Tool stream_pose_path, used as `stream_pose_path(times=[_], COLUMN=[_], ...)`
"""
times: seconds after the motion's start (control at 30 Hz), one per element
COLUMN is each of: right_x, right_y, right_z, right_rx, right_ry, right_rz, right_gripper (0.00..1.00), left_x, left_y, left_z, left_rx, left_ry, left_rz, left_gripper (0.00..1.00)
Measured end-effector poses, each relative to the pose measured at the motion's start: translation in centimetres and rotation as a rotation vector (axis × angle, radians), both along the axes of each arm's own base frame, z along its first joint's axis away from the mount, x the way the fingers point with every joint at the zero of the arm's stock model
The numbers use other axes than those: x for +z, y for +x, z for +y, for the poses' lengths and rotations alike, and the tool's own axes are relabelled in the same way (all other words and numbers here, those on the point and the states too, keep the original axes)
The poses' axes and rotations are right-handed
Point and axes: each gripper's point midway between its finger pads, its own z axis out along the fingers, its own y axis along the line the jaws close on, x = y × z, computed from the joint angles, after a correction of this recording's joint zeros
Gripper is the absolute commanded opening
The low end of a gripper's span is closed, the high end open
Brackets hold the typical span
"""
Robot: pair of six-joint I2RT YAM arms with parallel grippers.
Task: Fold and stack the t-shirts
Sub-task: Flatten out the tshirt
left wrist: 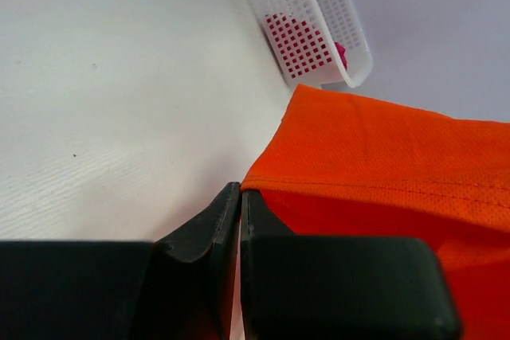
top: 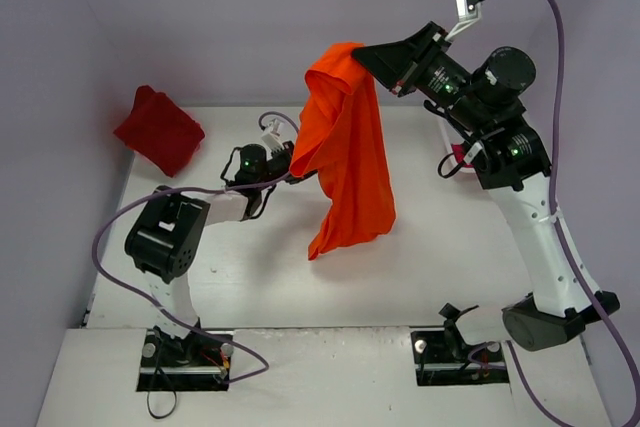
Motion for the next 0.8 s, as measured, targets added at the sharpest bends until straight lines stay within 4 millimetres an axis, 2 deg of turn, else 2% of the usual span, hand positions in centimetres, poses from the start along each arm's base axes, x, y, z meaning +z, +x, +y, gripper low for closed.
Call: stream_pose_path(times=[0.17,0.23,0.3,0.33,0.37,0.4,0.47,0.57,0.6,0.63,0.73,0.8], right_x=[0.5,0.6,0.6,0.6,0.6,0.6,0.6,0.6,0.6,0.6,0.6,0.6], right_y=[-0.6,-0.7,-0.7,-0.7,-0.7,-0.7,-0.7,-0.7,-0.8,-0.8,-0.7,-0.7], right_z=[-0.3,-0.4,-0.4,-0.4,-0.4,-0.3,-0.3,-0.3,-0.3,-0.3,-0.3,-0.3], right_rx=[-0.002,-0.001,0.000,0.001,0.001,0.002,0.002,0.003,0.003,0.004,0.003,0.003], right_ry=[0.008,0.010,0.011,0.012,0.013,0.015,0.017,0.018,0.018,0.019,0.019,0.019], right_rz=[-0.013,-0.013,-0.010,-0.008,-0.007,-0.005,-0.003,-0.001,-0.001,0.000,0.000,0.000], right_gripper=[0.00,0.00,0.00,0.00,0.00,0.00,0.00,0.00,0.00,0.00,0.00,0.00], left_x=[1.8,3.1,4.3,4.7,4.9,5.0,4.9,4.9,4.9,4.8,4.5,4.3], left_y=[-0.6,-0.8,-1.0,-1.1,-1.1,-1.1,-1.1,-1.1,-1.0,-1.0,-0.8,-0.8], left_z=[0.4,0.6,0.7,0.7,0.7,0.7,0.7,0.6,0.6,0.6,0.4,0.4], left_rx=[0.001,0.003,0.003,0.003,0.002,0.001,0.001,0.002,0.002,0.003,0.003,0.004], left_ry=[0.015,0.016,0.011,0.008,0.006,0.005,0.002,-0.004,-0.007,-0.013,-0.019,-0.019], left_rz=[-0.039,-0.073,-0.100,-0.108,-0.114,-0.118,-0.110,-0.109,-0.108,-0.103,-0.099,-0.094], left_gripper=[0.00,0.12,0.16,0.36,0.44,0.48,0.48,0.46,0.36,0.18,0.03,0.01])
